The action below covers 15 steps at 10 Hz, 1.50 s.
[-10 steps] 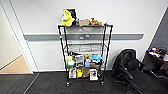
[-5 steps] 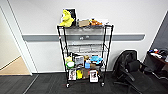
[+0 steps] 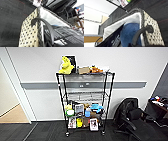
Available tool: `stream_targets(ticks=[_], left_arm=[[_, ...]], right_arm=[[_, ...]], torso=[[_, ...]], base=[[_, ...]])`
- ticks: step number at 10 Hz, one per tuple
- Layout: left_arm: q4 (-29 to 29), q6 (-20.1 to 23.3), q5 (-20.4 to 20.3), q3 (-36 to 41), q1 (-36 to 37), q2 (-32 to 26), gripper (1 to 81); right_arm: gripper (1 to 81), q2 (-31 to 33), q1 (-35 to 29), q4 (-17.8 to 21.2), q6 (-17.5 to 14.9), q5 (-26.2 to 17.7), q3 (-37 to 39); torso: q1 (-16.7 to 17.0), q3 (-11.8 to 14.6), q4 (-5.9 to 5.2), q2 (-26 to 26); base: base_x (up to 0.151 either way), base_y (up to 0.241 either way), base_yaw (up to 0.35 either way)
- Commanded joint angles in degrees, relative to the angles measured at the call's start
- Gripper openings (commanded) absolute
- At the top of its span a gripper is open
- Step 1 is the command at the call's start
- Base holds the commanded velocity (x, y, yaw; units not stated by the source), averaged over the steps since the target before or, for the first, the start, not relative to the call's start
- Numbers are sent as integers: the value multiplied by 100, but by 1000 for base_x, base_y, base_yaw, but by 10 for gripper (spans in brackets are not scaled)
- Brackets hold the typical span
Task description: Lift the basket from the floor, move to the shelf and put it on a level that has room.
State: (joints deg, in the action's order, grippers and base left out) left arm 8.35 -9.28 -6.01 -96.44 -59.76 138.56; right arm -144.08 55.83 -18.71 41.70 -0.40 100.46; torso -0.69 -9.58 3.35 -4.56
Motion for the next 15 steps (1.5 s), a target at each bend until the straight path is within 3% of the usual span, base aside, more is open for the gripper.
stream_targets(ticks=[1,9,15], left_arm=[[-80,-48,-48,521,627,-170,10],[-88,-39,-252,1171,627,-600,10],[-167,-30,-392,1759,627,-917,10]], right_arm=[[10,202,-691,-89,4,348,-696],[10,289,-674,-89,-22,418,-1012],[10,755,-674,-97,-48,603,-1767]], torso=[[0,0,0,0],[5,2,0,0],[7,2,0,0]], base=[[86,0,0],[101,0,0],[104,0,0]])
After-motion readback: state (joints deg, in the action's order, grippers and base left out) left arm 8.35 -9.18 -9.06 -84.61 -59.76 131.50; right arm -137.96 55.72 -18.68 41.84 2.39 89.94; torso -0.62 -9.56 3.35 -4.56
